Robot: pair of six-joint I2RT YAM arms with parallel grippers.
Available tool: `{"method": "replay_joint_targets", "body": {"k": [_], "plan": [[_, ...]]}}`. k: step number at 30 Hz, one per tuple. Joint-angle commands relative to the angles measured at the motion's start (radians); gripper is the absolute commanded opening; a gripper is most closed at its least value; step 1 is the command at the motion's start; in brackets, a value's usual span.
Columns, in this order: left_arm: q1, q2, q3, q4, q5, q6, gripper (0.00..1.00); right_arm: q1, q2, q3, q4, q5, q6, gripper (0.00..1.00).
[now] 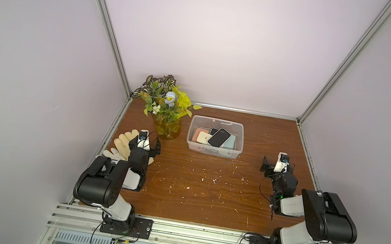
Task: Take the phone out of the storage box
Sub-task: Pick up the phone from the storage box.
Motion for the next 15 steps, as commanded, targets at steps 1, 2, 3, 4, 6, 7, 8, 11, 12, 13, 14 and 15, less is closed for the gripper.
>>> {"method": "replay_joint_targets", "body": {"k": [1,2,3,4,6,7,8,11,12,13,14,15], "plan": [[0.007,0.001,-0.001,0.003,0.007,0.003,1.0,0.005,-0.003,0.018,0.023,-0.007,-0.006,1.0],[0.007,0.001,0.0,0.003,0.007,0.003,1.0,0.005,-0.002,0.018,0.022,-0.007,-0.006,1.0],[0.007,0.002,-0.001,0.003,0.007,0.003,1.0,0.005,-0.002,0.019,0.023,-0.006,-0.006,1.0],[0.007,0.001,0.0,0.003,0.007,0.003,1.0,0.005,-0.003,0.018,0.023,-0.007,-0.006,1.0],[0.007,0.001,0.0,0.003,0.007,0.004,1.0,0.005,-0.003,0.018,0.023,-0.007,-0.006,1.0],[0.007,0.002,-0.001,0.003,0.006,0.003,1.0,0.005,-0.003,0.018,0.023,-0.007,-0.006,1.0],[0.007,0.001,0.0,0.002,0.007,0.003,1.0,0.005,-0.002,0.018,0.023,-0.007,-0.006,1.0],[0.006,0.004,0.0,0.003,0.008,0.002,1.0,0.005,-0.001,0.023,0.017,-0.006,-0.006,1.0],[0.007,0.003,0.0,0.003,0.008,0.004,1.0,0.005,-0.001,0.022,0.018,-0.006,-0.006,1.0],[0.007,0.002,0.001,0.003,0.008,0.004,1.0,0.005,-0.001,0.022,0.019,-0.006,-0.006,1.0],[0.007,0.001,0.001,0.003,0.008,0.003,1.0,0.005,-0.002,0.022,0.018,-0.006,-0.006,1.0],[0.007,0.001,0.0,0.003,0.008,0.004,1.0,0.005,-0.003,0.022,0.018,-0.006,-0.006,1.0]]}}
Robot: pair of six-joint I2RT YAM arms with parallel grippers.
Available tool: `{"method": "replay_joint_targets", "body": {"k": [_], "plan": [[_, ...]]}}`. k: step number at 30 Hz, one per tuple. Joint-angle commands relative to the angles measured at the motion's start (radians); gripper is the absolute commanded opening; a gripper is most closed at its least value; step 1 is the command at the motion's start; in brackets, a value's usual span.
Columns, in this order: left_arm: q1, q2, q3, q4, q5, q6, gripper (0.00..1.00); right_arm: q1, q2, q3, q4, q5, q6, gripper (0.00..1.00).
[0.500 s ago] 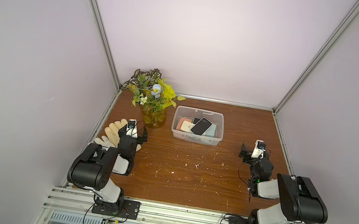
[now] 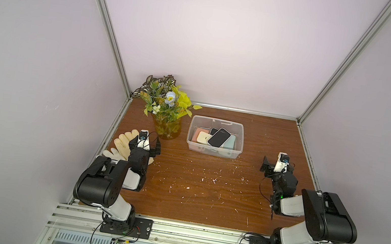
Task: Take the phone out of the storage box
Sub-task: Pick up the phone from the storage box.
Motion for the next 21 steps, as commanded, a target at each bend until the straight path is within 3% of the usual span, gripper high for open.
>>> {"method": "replay_joint_targets", "body": {"k": [1,4,6,10,12,14,18,21], "plan": [[0.007,0.001,0.001,0.003,0.008,0.003,1.0,0.005,-0.004,0.019,0.02,-0.006,-0.007,0.99],[0.007,-0.003,0.001,0.008,0.0,0.006,1.0,0.005,-0.044,0.021,-0.014,0.032,0.005,1.0],[0.007,-0.058,0.037,-0.106,-0.035,-0.007,1.0,0.007,-0.119,0.041,-0.114,0.07,0.015,1.0],[0.007,-0.215,0.103,-0.345,-0.083,-0.023,1.0,0.007,-0.286,0.14,-0.436,0.074,0.03,0.99],[0.007,-0.304,0.142,-0.491,-0.125,-0.082,1.0,0.005,-0.341,0.231,-0.64,0.105,0.111,1.0],[0.007,-0.374,0.233,-0.745,-0.167,-0.17,1.0,0.005,-0.361,0.361,-0.874,0.12,0.209,0.99],[0.007,-0.429,0.436,-1.168,-0.139,-0.326,1.0,0.005,-0.347,0.575,-1.137,-0.027,0.306,0.98],[0.007,-0.43,0.548,-1.375,0.033,-0.367,1.0,0.014,-0.309,0.718,-1.252,-0.182,0.372,0.89]]}}
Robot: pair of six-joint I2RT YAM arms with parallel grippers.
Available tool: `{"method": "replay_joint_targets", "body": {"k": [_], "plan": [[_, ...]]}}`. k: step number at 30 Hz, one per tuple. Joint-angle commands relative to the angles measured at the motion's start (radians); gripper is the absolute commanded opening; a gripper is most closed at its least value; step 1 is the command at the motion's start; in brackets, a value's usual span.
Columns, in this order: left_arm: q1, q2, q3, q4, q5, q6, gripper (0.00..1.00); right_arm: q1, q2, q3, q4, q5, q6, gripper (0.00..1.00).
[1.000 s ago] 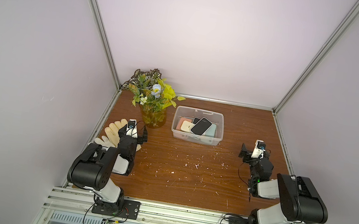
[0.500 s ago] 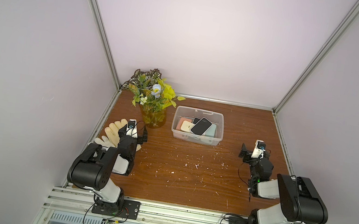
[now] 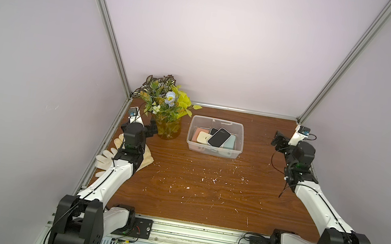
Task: Take the phone out of the storage box
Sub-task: Pick up the phone from the storage box.
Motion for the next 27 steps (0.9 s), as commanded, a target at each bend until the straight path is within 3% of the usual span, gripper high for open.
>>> {"method": "replay_joint_targets", "body": {"k": [1,4,8,14,20,22,27], "plan": [[0.0,-0.008,0.092,-0.403,0.167,-0.122,1.0,0.026,0.046,0.155,-0.28,-0.184,0.135,0.87],[-0.056,-0.018,0.134,-0.503,0.262,-0.16,1.0,0.125,0.126,0.345,-0.437,-0.191,0.125,0.9],[-0.152,-0.054,0.152,-0.571,0.287,-0.17,1.0,0.264,0.307,0.661,-0.664,-0.159,0.112,0.97],[-0.169,-0.129,0.106,-0.59,0.337,-0.242,1.0,0.394,0.7,1.227,-1.041,-0.04,0.151,0.99],[-0.176,-0.106,0.109,-0.612,0.339,-0.187,1.0,0.466,1.249,2.139,-1.529,0.032,0.307,0.99],[-0.177,-0.075,0.121,-0.618,0.345,-0.162,1.0,0.482,1.28,2.102,-1.553,0.044,0.38,0.99],[-0.179,-0.045,0.136,-0.606,0.348,-0.168,1.0,0.542,1.121,1.701,-1.422,0.153,0.406,0.99]]}}
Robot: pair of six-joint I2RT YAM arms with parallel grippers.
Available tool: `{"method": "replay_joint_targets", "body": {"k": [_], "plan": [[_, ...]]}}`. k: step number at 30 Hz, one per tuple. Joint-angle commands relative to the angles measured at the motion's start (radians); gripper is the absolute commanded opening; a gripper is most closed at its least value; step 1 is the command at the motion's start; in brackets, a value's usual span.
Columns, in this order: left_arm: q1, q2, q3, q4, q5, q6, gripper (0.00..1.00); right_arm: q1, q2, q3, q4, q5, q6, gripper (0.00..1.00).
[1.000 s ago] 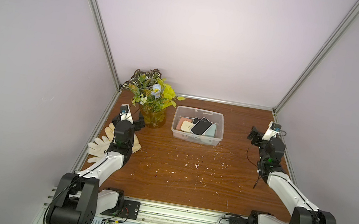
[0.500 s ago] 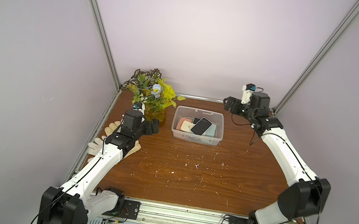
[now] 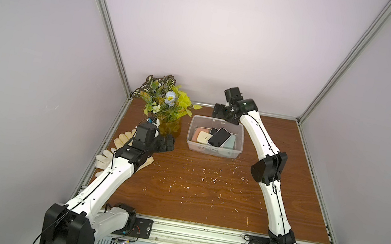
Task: Take the phone out of the storage box
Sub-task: Pick up the phone from the storage box.
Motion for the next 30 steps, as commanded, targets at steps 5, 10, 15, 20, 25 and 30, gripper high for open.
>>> {"method": "replay_joint_targets", "body": {"k": [5,10,15,20,25,30], "plan": [[-0.02,-0.003,0.023,0.003,0.008,-0.029,1.0,0.034,-0.185,-0.26,0.011,0.09,0.112,0.99],[-0.046,-0.011,0.016,-0.01,-0.021,-0.015,1.0,0.036,-0.158,-0.299,0.059,-0.027,0.225,0.99],[-0.046,-0.035,0.001,-0.025,-0.011,-0.01,1.0,0.037,-0.135,-0.312,0.103,-0.044,0.365,0.99],[-0.045,-0.068,-0.019,-0.041,-0.017,0.0,1.0,0.036,-0.102,-0.31,0.114,-0.011,0.42,0.99],[-0.046,-0.084,-0.037,-0.044,-0.007,0.001,1.0,0.013,-0.057,-0.293,0.108,0.002,0.421,0.99],[-0.046,-0.075,-0.033,-0.045,-0.006,0.016,1.0,-0.002,-0.023,-0.276,0.085,0.008,0.412,0.99]]}}
